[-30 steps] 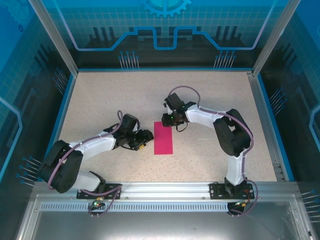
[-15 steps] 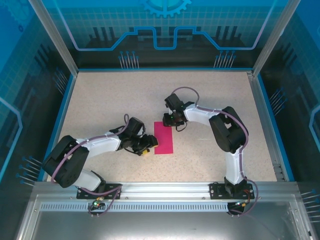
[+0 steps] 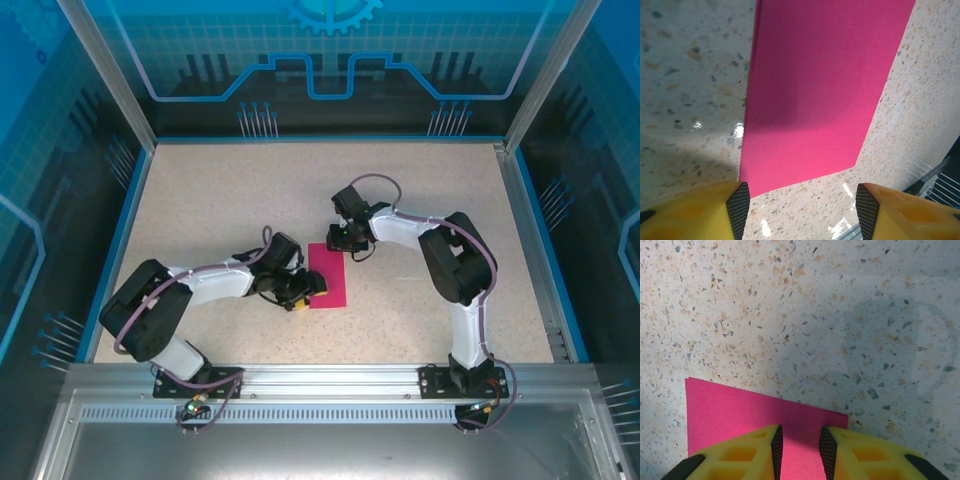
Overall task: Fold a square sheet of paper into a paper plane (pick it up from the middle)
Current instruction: Fold the triangle a second time at the center of the table.
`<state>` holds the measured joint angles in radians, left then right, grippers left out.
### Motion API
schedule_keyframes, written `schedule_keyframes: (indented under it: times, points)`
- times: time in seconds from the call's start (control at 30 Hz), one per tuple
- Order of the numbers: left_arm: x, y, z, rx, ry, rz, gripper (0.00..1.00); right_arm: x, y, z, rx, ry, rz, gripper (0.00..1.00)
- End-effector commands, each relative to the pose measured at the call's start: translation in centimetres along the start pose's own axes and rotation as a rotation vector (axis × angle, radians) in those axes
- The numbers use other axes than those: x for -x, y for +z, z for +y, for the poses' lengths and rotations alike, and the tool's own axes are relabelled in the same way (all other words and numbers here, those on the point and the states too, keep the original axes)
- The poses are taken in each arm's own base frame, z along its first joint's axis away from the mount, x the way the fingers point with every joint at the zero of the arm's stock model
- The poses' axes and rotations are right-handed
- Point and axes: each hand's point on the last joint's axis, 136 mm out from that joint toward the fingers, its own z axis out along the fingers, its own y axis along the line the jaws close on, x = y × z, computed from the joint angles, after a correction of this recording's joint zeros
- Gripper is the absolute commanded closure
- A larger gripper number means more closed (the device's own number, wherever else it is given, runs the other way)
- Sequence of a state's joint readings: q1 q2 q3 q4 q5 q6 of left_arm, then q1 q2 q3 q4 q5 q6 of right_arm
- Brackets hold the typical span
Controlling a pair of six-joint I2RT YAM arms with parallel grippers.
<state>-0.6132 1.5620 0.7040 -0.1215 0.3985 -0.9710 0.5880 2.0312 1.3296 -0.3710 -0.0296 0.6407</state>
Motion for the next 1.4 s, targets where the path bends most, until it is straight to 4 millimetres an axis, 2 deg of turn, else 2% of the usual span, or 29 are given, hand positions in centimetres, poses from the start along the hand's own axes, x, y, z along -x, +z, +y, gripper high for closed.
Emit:
schedule_keyframes:
  times: [0.0, 0.13, 0.4, 0.57, 0.77, 0.87, 0.93, 1.13, 1.37]
  points:
    - [-0.2, 0.3, -0.7, 0.006, -0.012, 0.022, 0.38, -3.9, 3.1, -3.5, -0.088, 0.054, 0.134, 0.7]
    - [0.0, 0.1, 0.4, 0.098, -0.018, -0.002, 0.39, -4.0, 3.1, -3.5, -0.087, 0.056, 0.136, 0.7]
    - [-0.3, 1.3, 0.1, 0.14, 0.001, 0.031, 0.39, -4.0, 3.1, -3.5, -0.085, 0.06, 0.136, 0.7]
    - [0.2, 1.6, 0.7, 0.189, -0.007, 0.015, 0.38, -4.1, 3.2, -3.1, -0.061, 0.059, 0.141, 0.7]
    - [0.6, 2.2, 0.0, 0.149, -0.003, 0.007, 0.45, -3.1, 2.0, -2.0, -0.026, 0.047, 0.119, 0.7]
    - [1.0, 2.3, -0.5, 0.13, 0.004, -0.007, 0.49, -3.4, 1.9, -1.4, 0.004, 0.058, 0.13, 0.7]
    - [1.2, 2.1, -1.0, 0.117, 0.01, -0.02, 0.51, -3.7, 1.9, -1.2, 0.018, 0.061, 0.14, 0.7]
    - [1.7, 1.0, -1.8, 0.095, 0.045, -0.064, 0.56, -2.9, 0.7, -0.9, 0.015, 0.039, 0.113, 0.7]
    - [3.1, 0.6, -3.5, 0.049, 0.123, -0.125, 0.56, -4.1, 1.7, -1.4, 0.016, 0.063, 0.145, 0.7]
